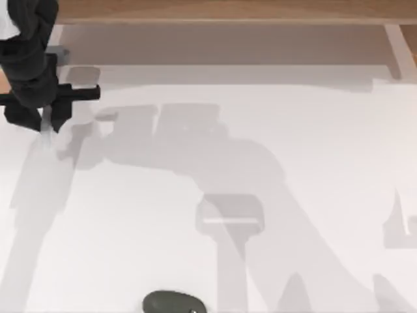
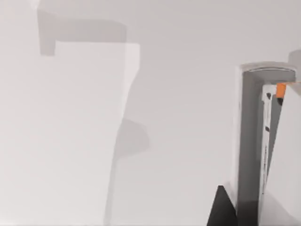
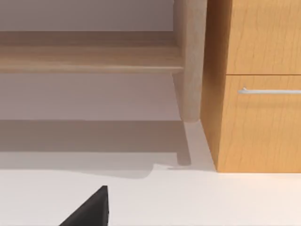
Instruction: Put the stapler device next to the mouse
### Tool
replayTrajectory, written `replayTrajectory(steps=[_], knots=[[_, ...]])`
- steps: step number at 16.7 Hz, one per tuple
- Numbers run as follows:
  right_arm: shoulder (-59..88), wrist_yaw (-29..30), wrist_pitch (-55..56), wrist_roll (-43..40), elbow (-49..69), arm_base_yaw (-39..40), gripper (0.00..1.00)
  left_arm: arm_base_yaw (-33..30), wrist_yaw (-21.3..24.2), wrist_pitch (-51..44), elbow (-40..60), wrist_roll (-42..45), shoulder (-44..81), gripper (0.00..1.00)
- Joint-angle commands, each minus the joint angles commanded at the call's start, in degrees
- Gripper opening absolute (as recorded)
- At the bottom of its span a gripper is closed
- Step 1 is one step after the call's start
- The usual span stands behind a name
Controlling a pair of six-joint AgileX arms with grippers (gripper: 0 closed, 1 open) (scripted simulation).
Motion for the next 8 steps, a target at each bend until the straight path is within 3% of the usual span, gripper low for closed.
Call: replayTrajectory(steps=[8], knots=[[0.0,0.0,0.0,0.0,0.0,0.0,1.0,-23.6,-1.52,11.54,-17.29,-20.29,-12.5,0.0]])
